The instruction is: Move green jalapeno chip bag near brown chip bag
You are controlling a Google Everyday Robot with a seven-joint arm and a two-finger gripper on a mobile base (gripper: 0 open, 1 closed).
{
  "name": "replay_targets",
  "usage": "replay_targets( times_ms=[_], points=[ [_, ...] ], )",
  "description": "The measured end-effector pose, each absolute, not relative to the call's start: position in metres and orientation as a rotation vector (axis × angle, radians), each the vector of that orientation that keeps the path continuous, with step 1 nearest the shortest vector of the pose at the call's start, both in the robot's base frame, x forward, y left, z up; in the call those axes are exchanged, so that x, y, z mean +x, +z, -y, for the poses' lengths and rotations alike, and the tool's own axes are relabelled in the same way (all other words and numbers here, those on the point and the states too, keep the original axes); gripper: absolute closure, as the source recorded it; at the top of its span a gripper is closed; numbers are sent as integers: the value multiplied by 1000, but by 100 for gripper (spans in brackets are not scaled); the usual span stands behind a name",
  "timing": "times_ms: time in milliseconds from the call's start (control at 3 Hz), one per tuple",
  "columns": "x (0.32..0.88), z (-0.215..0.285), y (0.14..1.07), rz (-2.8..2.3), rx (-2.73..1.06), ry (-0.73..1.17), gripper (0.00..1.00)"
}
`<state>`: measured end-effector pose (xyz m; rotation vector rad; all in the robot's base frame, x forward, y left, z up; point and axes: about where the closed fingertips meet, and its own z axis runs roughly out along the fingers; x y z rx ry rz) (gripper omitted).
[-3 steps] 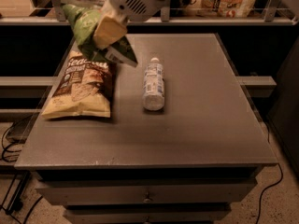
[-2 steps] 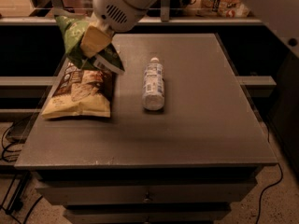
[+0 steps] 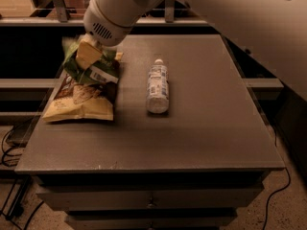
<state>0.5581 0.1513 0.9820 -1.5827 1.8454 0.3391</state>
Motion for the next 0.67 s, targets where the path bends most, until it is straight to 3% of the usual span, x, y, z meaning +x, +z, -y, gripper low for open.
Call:
replay_targets(
  times_ms=[333,667],
  points=[
    [563,-146,974,-1816,-1578,370,0],
    [563,-146,974,-1816,-1578,371,0]
  ],
)
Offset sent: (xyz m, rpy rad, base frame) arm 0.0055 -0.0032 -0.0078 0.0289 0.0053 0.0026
